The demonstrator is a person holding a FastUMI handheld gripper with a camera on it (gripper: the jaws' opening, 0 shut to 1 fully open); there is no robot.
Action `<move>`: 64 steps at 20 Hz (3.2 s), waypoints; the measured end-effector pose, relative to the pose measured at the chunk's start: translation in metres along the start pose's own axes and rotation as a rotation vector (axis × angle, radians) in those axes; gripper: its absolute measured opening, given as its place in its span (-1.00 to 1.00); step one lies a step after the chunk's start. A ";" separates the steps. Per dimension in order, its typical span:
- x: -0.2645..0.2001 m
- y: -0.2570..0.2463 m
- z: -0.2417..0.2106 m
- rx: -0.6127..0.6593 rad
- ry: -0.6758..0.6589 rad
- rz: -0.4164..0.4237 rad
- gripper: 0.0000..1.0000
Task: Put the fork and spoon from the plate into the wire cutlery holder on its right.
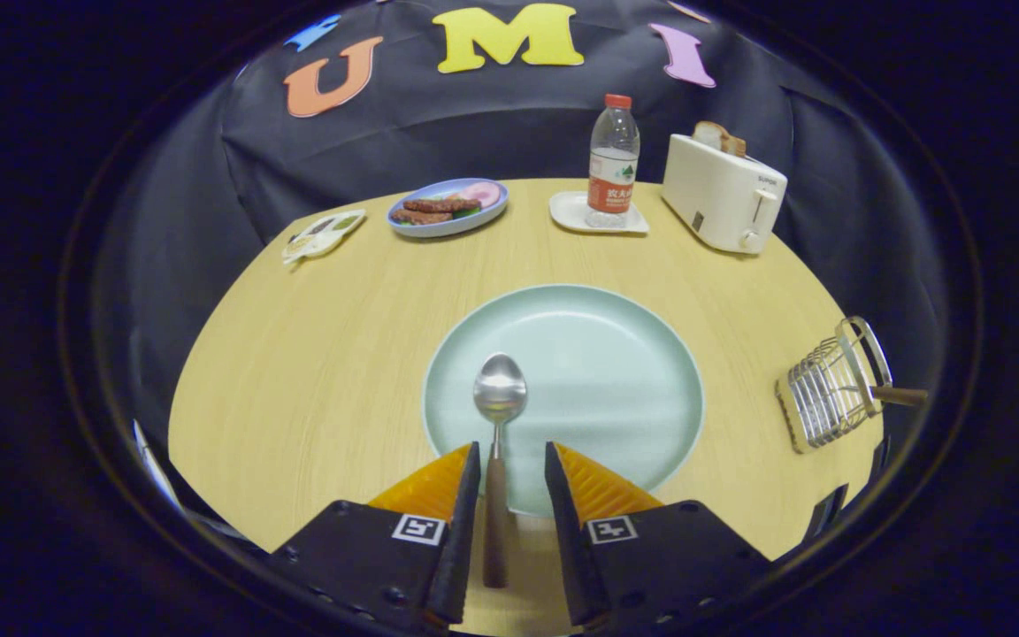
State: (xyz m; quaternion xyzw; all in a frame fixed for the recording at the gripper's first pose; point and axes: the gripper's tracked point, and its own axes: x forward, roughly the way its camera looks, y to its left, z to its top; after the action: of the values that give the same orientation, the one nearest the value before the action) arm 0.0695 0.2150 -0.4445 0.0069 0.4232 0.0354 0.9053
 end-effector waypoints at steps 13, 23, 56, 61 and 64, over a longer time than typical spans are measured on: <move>0.007 -0.006 -0.012 -0.013 0.092 0.010 -0.83; -0.037 -0.057 0.010 -0.075 0.090 0.033 -0.94; -0.128 -0.293 0.030 0.002 -0.001 -0.062 -0.95; -0.128 -0.285 0.031 -0.001 0.044 -0.053 -0.91; -0.125 -0.281 0.032 0.011 0.055 -0.042 -0.91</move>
State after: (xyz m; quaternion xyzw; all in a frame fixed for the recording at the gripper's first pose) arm 0.0302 -0.0738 -0.3400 0.0019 0.4481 0.0141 0.8938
